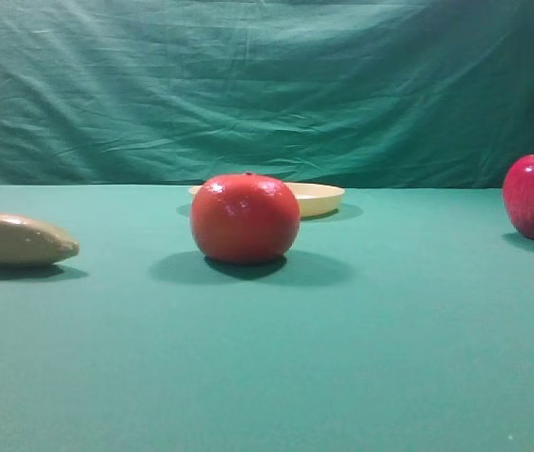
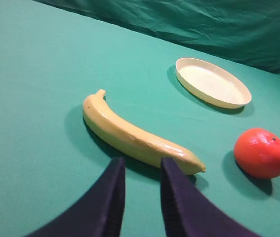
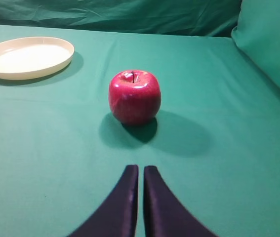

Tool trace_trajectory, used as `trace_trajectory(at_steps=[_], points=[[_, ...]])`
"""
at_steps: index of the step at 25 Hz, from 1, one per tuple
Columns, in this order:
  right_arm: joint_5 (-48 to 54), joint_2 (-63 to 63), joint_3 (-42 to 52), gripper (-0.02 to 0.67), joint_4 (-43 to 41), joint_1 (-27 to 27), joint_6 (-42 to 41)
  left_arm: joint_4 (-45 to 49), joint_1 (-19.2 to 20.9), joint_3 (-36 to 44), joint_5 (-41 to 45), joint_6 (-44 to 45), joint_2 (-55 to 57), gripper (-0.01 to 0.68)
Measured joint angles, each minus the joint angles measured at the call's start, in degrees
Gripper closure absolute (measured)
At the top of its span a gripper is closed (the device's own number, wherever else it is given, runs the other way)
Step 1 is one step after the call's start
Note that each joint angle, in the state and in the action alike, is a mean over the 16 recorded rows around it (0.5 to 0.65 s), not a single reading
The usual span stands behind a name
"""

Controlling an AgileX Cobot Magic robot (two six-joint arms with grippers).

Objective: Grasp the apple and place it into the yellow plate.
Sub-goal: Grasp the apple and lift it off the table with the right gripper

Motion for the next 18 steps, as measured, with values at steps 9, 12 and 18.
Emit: trace_trajectory(at_steps=[9,12,18], points=[[0.0,0.0,0.0,0.649,0.0,0.0,0.0,0.0,0.0,0.0,0.0,0.0,0.0,0.516],[0.0,0.0,0.0,0.649,0.0,0.0,0.0,0.0,0.0,0.0,0.0,0.0,0.0,0.516],[0.0,0.0,0.0,0.649,0.0,0.0,0.0,0.0,0.0,0.0,0.0,0.0,0.0,0.516]])
